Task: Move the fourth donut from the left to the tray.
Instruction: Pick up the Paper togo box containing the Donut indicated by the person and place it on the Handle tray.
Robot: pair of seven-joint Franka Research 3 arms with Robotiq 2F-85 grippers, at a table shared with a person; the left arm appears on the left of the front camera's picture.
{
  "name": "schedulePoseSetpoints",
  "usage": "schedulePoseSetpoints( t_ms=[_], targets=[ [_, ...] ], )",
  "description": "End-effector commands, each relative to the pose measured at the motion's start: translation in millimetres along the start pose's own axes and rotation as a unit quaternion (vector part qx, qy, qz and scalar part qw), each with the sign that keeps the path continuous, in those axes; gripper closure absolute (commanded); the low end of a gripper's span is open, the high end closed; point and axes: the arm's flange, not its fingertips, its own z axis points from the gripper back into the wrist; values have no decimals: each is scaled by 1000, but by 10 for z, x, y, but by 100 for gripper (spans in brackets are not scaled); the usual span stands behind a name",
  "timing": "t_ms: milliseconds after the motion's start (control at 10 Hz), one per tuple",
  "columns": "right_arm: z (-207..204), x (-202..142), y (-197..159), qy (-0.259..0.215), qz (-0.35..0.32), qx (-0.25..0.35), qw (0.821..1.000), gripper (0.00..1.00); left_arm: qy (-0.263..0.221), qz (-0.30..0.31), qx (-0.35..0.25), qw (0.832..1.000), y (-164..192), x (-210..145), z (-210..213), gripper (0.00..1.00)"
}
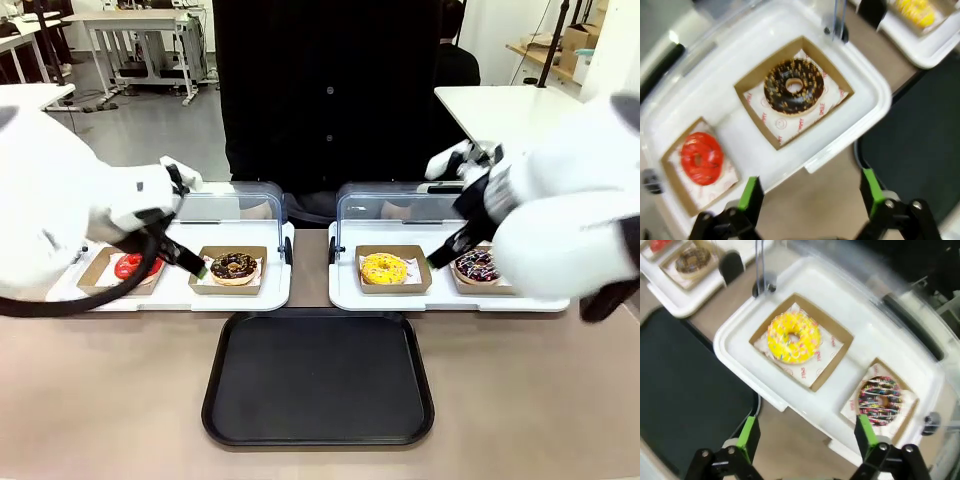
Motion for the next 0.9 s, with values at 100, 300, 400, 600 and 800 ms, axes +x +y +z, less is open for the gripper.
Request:
schedulePoseSetpoints(
  t_ms=[100,300,400,600,800],
  targets=[
    [1218,-67,-939,-58,-3,110,992,0,-17,-15,-115,993,1061,143,1041,0],
    [1571,-341,-1498,-94,8,157,983,0,-43,-35,-192,980,1680,-111,1402,0],
    [1636,-518,-1789,-116,3,178,977,0,-65,-46,-217,973,1936,-302,1529,0],
    [1808,-944,-2342,-178,-22,199,963,0,-119,-95,-260,954,2460,-712,1618,0],
    [1876,-1286,-2674,-211,-34,223,951,0,-165,-113,-268,942,2710,-964,1606,0]
  ],
)
